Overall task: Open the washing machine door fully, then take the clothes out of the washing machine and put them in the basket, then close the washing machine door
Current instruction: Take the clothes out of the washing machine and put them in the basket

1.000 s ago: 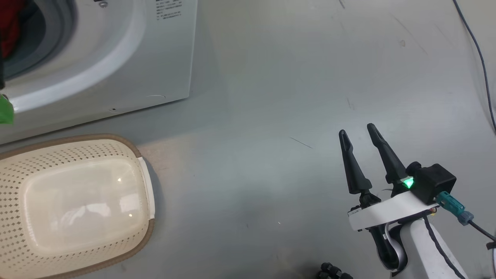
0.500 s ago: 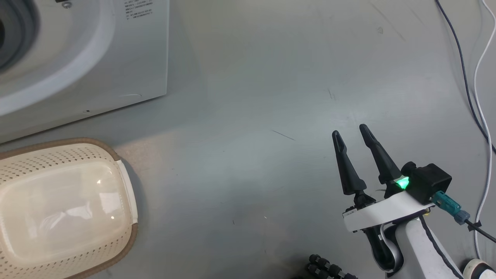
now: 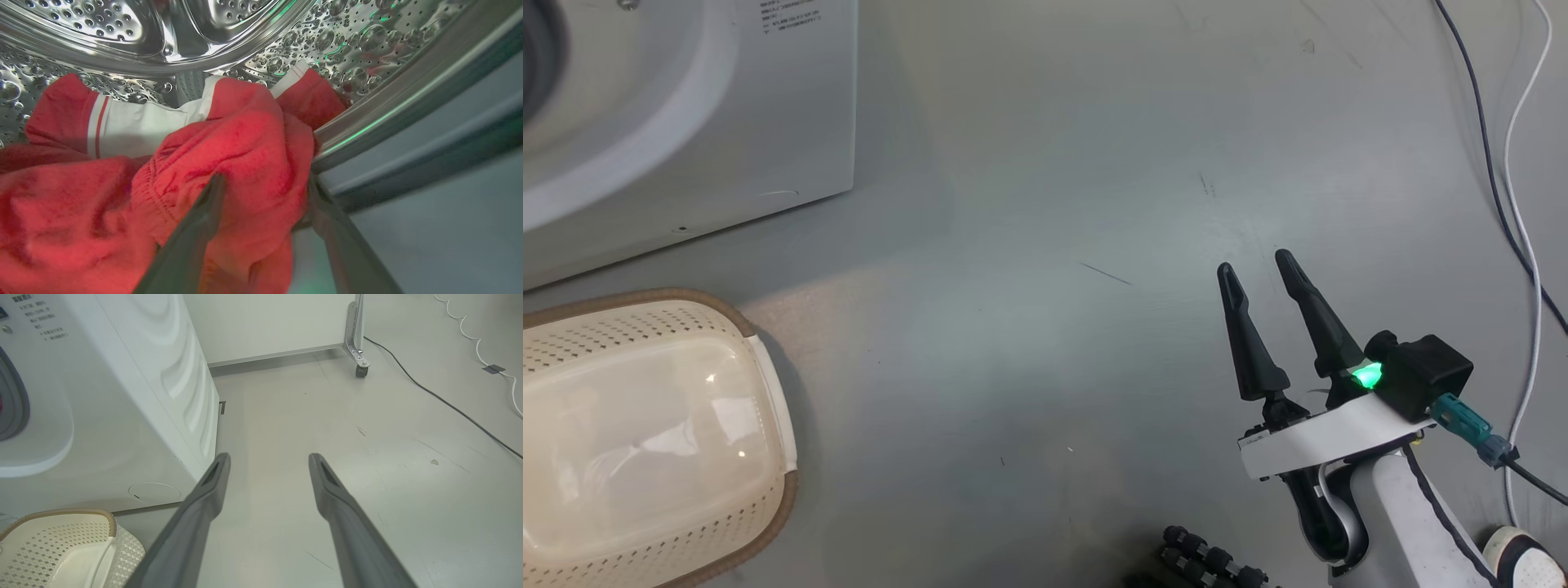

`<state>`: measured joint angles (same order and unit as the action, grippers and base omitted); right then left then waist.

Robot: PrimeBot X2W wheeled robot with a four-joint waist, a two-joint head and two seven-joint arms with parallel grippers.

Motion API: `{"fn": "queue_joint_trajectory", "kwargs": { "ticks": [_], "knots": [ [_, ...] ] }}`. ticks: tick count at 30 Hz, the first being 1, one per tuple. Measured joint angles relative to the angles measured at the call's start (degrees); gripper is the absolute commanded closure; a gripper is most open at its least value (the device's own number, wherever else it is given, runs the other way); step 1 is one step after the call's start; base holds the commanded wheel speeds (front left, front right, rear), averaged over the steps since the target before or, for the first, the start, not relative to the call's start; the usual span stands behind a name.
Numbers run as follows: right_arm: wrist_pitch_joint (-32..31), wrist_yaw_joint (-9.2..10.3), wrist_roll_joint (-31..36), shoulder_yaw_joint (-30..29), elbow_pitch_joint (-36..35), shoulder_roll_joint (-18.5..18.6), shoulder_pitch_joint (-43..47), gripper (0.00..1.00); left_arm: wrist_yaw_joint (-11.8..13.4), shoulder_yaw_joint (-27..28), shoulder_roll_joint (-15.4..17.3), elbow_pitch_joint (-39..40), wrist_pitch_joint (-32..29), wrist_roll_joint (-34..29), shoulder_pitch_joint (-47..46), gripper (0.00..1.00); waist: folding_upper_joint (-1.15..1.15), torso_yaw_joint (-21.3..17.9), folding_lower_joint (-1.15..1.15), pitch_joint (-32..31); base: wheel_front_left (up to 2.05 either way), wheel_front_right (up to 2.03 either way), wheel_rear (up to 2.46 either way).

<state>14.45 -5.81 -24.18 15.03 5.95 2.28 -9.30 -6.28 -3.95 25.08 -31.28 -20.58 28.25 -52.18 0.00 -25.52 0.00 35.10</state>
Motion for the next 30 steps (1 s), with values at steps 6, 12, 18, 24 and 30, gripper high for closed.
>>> {"fn": "queue_joint_trajectory", "kwargs": {
  "ticks": [6,12,18,24,30],
  "knots": [
    [0.00,0.42,-0.44,0.43,-0.10,-0.02,-0.69,0.00,1.33,0.32,0.64,-2.82,-0.74,-0.82,-2.36,0.00,0.00,-0.53,0.00,0.57,0.00,0.00,0.00],
    [0.00,0.53,-0.51,0.89,-0.18,-0.02,-0.86,0.00,1.97,0.31,0.63,-5.17,-1.58,-1.04,-4.49,0.00,0.00,-0.87,0.00,1.12,0.00,0.00,0.00],
    [0.00,0.94,-0.51,1.13,-0.29,-0.02,-1.16,0.00,2.36,0.42,0.48,-7.19,-2.04,-1.02,-6.20,1.00,0.00,-1.06,0.00,1.49,0.00,0.00,0.00],
    [0.00,1.08,-0.51,1.13,-0.30,-0.02,-1.46,0.00,2.16,0.05,-0.23,-8.39,-1.52,-1.02,-6.69,1.00,0.00,-0.97,0.00,1.56,0.00,0.00,0.00],
    [0.00,1.43,-0.41,0.64,-0.24,-0.02,-2.07,0.00,1.68,-0.54,-1.55,-9.71,0.81,-1.02,-6.91,1.00,0.00,-0.22,0.00,0.88,0.00,0.00,0.00]
  ]
}}
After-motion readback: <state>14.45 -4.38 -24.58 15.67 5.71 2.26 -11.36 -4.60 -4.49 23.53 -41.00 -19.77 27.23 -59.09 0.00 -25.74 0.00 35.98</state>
